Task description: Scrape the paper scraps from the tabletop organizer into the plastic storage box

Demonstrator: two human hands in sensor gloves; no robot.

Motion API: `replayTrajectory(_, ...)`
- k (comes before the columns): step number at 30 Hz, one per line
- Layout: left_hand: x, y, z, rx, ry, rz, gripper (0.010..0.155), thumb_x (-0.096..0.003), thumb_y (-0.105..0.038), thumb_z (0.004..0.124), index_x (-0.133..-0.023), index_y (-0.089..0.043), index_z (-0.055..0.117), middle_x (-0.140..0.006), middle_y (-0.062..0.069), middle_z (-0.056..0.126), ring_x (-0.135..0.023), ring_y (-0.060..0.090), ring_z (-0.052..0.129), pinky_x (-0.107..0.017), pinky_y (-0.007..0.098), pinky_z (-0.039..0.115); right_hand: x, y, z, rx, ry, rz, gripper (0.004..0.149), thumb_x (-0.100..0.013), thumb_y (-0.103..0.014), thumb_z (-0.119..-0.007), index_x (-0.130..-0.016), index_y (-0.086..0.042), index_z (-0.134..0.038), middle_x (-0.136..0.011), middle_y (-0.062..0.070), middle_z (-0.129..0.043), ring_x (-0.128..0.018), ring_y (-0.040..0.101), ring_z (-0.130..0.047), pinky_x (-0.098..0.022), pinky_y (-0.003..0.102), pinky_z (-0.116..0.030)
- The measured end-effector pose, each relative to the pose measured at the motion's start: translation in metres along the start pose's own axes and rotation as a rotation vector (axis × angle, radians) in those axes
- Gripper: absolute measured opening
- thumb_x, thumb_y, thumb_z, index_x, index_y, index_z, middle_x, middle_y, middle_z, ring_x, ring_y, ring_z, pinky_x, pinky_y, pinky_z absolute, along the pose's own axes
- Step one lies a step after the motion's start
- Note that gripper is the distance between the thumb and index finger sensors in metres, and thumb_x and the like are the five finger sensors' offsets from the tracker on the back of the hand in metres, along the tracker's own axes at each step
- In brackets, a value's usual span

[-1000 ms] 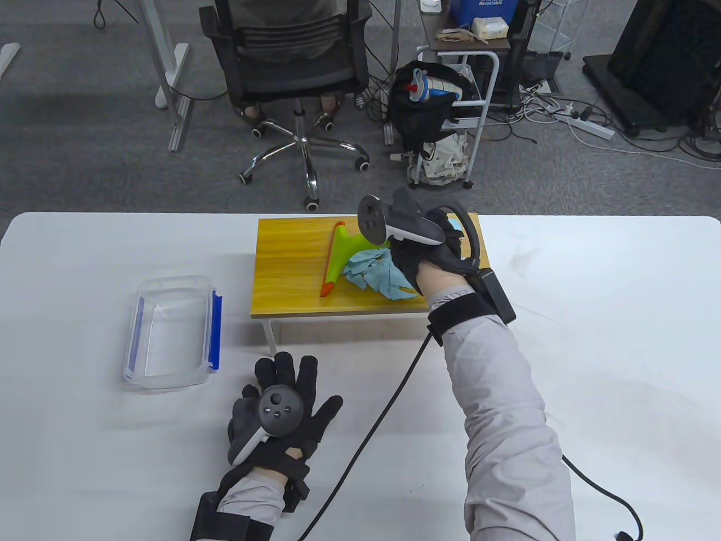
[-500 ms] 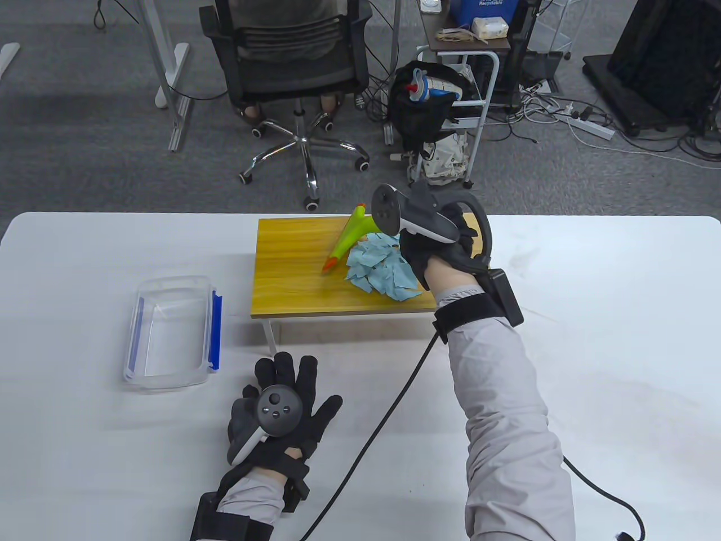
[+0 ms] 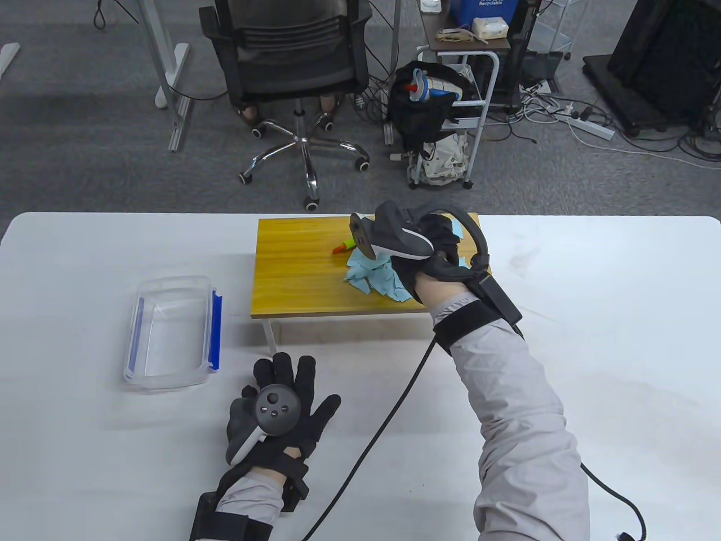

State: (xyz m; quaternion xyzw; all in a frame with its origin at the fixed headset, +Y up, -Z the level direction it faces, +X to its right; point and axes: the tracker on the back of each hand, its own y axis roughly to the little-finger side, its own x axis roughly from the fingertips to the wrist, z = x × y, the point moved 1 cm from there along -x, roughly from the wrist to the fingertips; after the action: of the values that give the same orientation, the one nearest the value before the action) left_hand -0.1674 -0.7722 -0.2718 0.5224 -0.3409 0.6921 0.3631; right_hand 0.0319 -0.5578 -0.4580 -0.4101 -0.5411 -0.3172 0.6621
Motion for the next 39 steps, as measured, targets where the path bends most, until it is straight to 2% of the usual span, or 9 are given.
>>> replayTrajectory(5,0.001,0.001,0.0,0.002,0.001,-0.006,0.083,-0.0558,-0.072,0.057,-0.114,-0.032,0.014,-0.117,0.015,-0.006,-0.103,0.05,-0.01,-0.064,0.079,0.009,0.006,0.024,0.009,-0.078,-0.003,-0.119,0.064,-0.046,-0.037,-0.084,-0.102,-0.026,-0.057,-0.077,0.018,-0.089,-0.028,0.028,-0.1,-0.017,0.038,-0.086)
replayTrajectory(10,0.001,0.002,-0.002,0.01,-0.002,-0.01,0.083,-0.0559,-0.072,0.056,-0.114,-0.032,0.013,-0.117,0.015,-0.006,-0.103,0.05,-0.01,-0.064,0.079,0.009,0.01,0.064,0.01,-0.175,-0.105,-0.278,0.065,-0.048,-0.03,-0.08,-0.105,-0.025,-0.05,-0.087,0.025,-0.081,-0.032,0.033,-0.098,-0.02,0.043,-0.085)
replayTrajectory(13,0.001,0.002,-0.001,0.01,0.002,-0.009,0.083,-0.0558,-0.072,0.056,-0.114,-0.032,0.013,-0.117,0.015,-0.006,-0.103,0.05,-0.01,-0.064,0.079,0.009,0.011,0.084,0.003,-0.186,-0.143,-0.362,0.062,-0.047,-0.027,-0.082,-0.103,-0.027,-0.056,-0.088,0.028,-0.08,-0.03,0.034,-0.099,-0.018,0.042,-0.085)
replayTrajectory(16,0.0,0.001,-0.002,0.011,0.003,-0.007,0.083,-0.0558,-0.072,0.056,-0.114,-0.032,0.013,-0.117,0.015,-0.006,-0.103,0.05,-0.01,-0.064,0.079,0.009,0.009,0.093,-0.009,-0.195,-0.149,-0.432,0.059,-0.046,-0.028,-0.085,-0.101,-0.021,-0.064,-0.084,0.031,-0.083,-0.023,0.03,-0.1,-0.011,0.036,-0.085)
replayTrajectory(21,0.001,0.002,-0.003,0.019,-0.004,-0.004,0.083,-0.0558,-0.072,0.056,-0.114,-0.032,0.013,-0.117,0.015,-0.006,-0.103,0.05,-0.01,-0.064,0.079,0.009,0.004,0.082,-0.03,-0.098,-0.161,-0.464,0.056,-0.045,-0.03,-0.087,-0.097,-0.017,-0.071,-0.079,0.032,-0.087,-0.014,0.025,-0.101,-0.004,0.031,-0.085)
replayTrajectory(24,0.0,0.002,-0.003,0.024,-0.009,-0.003,0.082,-0.0559,-0.072,0.057,-0.114,-0.032,0.014,-0.117,0.015,-0.006,-0.103,0.05,-0.01,-0.064,0.079,0.009,0.002,0.069,-0.034,-0.053,-0.181,-0.438,0.056,-0.044,-0.03,-0.087,-0.096,-0.016,-0.072,-0.078,0.032,-0.088,-0.012,0.023,-0.101,-0.002,0.03,-0.086)
replayTrajectory(31,0.0,0.002,-0.003,0.025,-0.01,-0.004,0.082,-0.0559,-0.072,0.057,-0.114,-0.032,0.014,-0.117,0.015,-0.006,-0.104,0.05,-0.009,-0.064,0.079,0.009,0.006,0.046,-0.014,-0.089,-0.179,-0.359,0.055,-0.044,-0.03,-0.087,-0.095,-0.013,-0.074,-0.074,0.034,-0.09,-0.009,0.021,-0.102,0.001,0.028,-0.087)
replayTrajectory(36,0.001,0.003,-0.003,0.024,-0.009,-0.006,0.082,-0.0559,-0.071,0.057,-0.114,-0.032,0.014,-0.117,0.015,-0.005,-0.103,0.051,-0.009,-0.064,0.079,0.009,0.015,0.048,0.003,-0.148,-0.157,-0.34,0.055,-0.044,-0.03,-0.087,-0.095,-0.013,-0.075,-0.074,0.034,-0.091,-0.009,0.022,-0.102,0.001,0.029,-0.087)
replayTrajectory(39,0.001,0.003,-0.003,0.025,-0.01,-0.007,0.082,-0.0559,-0.071,0.057,-0.114,-0.032,0.014,-0.117,0.015,-0.005,-0.104,0.05,-0.009,-0.064,0.079,0.009,0.021,0.056,0.015,-0.192,-0.095,-0.325,0.056,-0.044,-0.03,-0.087,-0.096,-0.015,-0.073,-0.076,0.033,-0.09,-0.013,0.023,-0.102,-0.002,0.031,-0.087)
